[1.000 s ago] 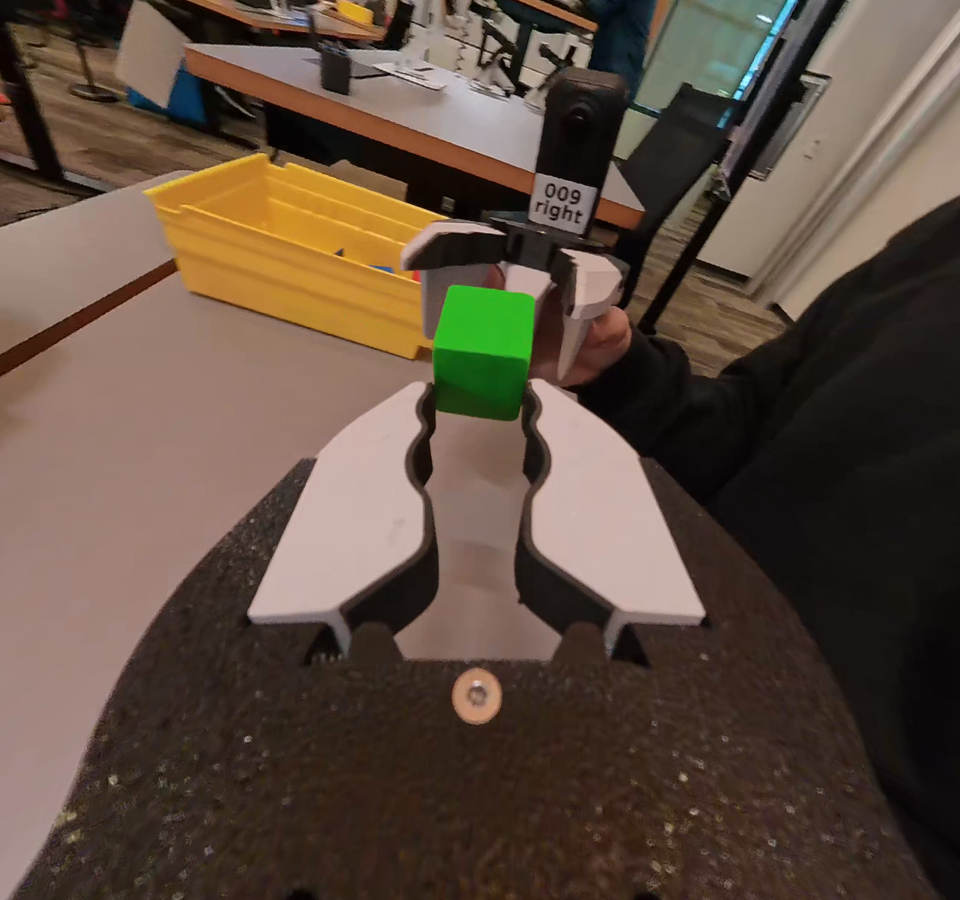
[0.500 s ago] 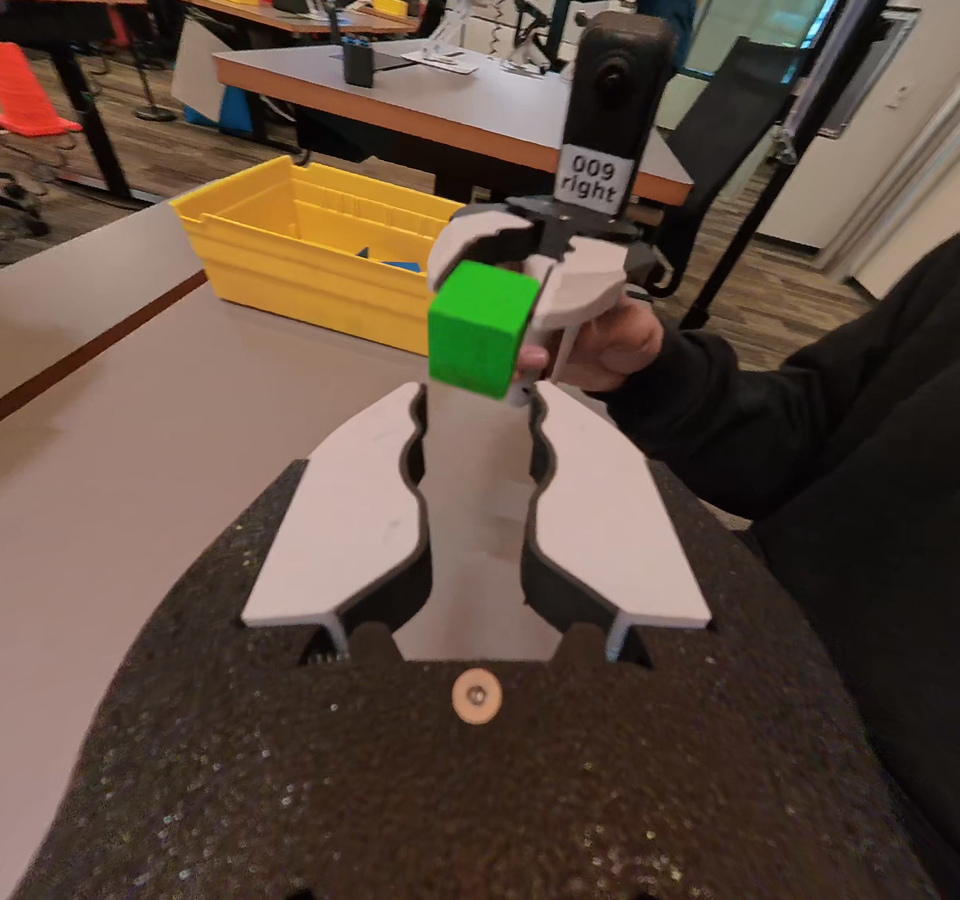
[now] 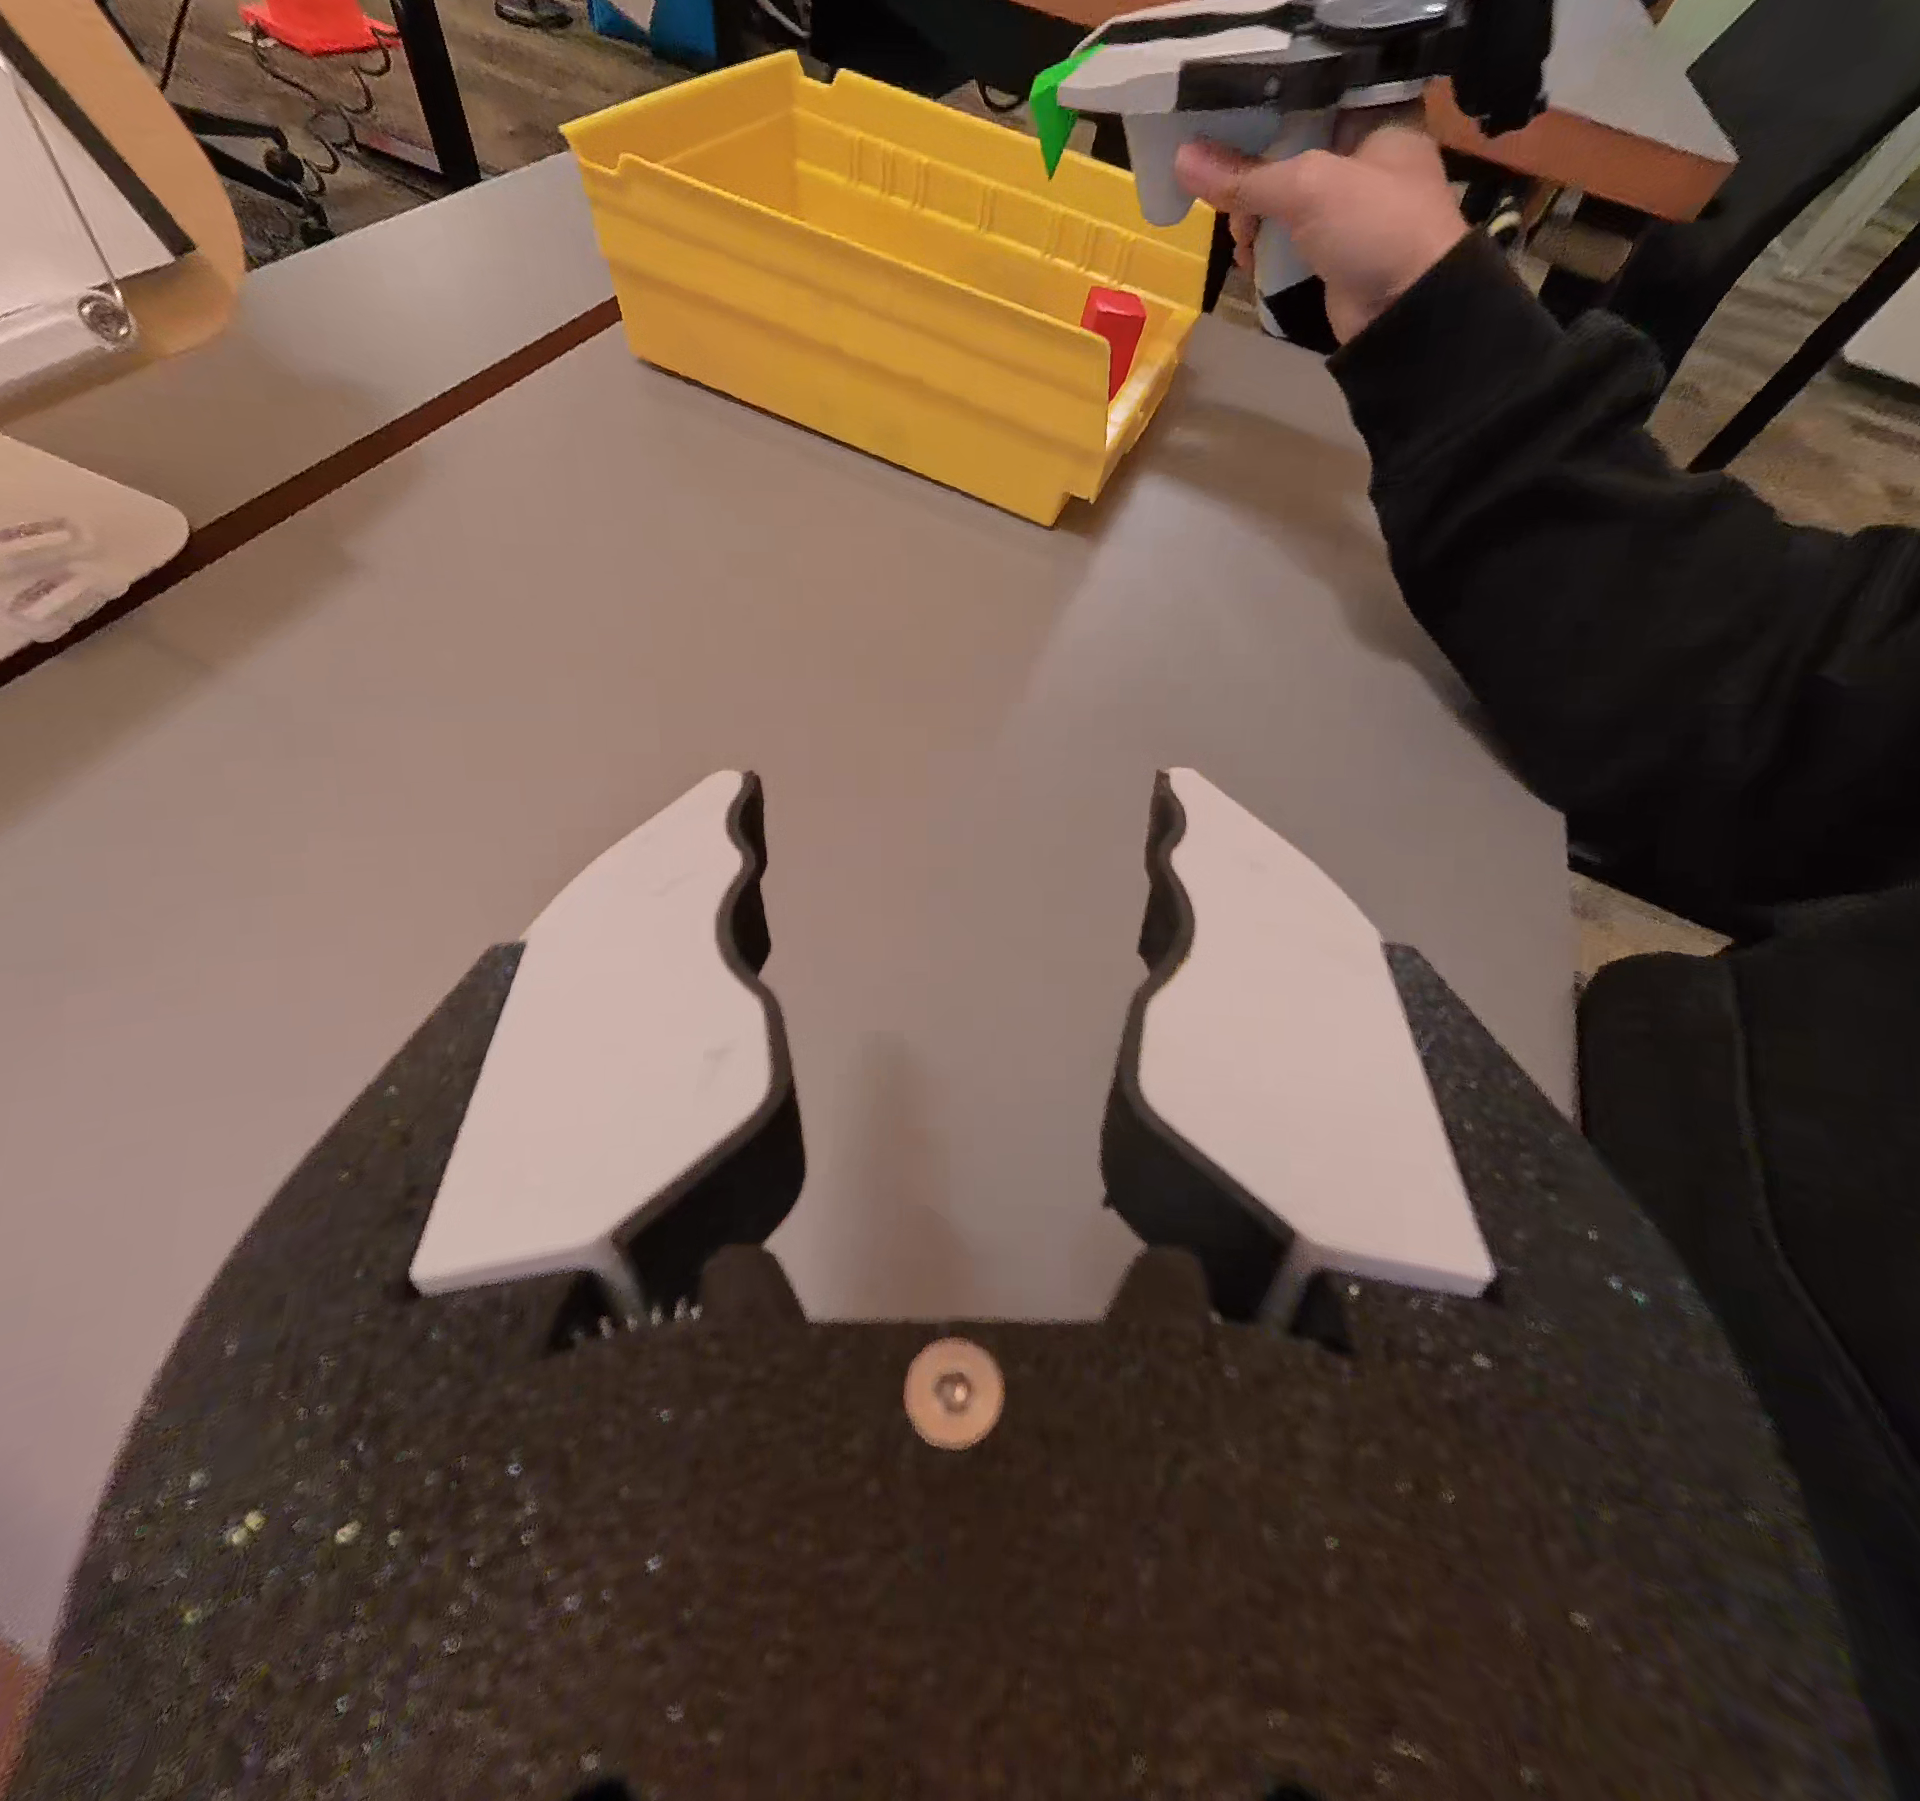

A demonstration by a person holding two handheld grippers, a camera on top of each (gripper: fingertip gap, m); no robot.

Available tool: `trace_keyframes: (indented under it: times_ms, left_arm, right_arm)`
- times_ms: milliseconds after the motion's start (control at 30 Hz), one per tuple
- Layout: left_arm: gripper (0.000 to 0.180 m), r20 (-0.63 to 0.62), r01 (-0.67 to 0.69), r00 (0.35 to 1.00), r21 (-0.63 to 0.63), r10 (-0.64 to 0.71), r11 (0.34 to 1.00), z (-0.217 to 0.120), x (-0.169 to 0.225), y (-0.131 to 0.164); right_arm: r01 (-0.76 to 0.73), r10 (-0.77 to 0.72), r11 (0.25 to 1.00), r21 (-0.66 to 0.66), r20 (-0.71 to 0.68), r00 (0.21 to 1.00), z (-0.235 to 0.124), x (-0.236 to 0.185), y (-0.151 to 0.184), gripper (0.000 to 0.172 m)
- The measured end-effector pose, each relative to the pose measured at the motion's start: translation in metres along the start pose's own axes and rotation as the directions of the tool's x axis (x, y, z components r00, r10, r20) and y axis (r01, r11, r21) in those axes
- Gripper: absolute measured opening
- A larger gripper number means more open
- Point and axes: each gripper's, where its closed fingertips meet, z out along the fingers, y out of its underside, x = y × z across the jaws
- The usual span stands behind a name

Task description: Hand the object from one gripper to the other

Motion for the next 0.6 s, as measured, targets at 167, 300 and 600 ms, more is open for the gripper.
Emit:
trace_keyframes:
  times_ms: [167, 300, 600]
  left_arm:
    - [0.068, 0.006, 0.047, 0.999, 0.027, -0.047, 0.999, -0.012, -0.003, 0.006]
    - [0.068, 0.032, 0.054, 0.998, -0.007, -0.054, 0.999, -0.021, -0.006, 0.020]
    - [0.070, 0.137, 0.109, 0.985, 0.010, -0.109, 0.994, -0.054, -0.034, 0.036]
  right_arm:
    - [0.079, -0.120, 0.966, -0.245, -0.159, 0.980, 0.037, 0.070, 0.023, 0.033]
    - [0.067, -0.132, 0.915, -0.399, -0.138, 0.982, 0.067, 0.088, 0.052, 0.033]
    - [0.135, -0.231, 0.884, -0.449, -0.167, 0.959, 0.082, 0.099, 0.067, 0.056]
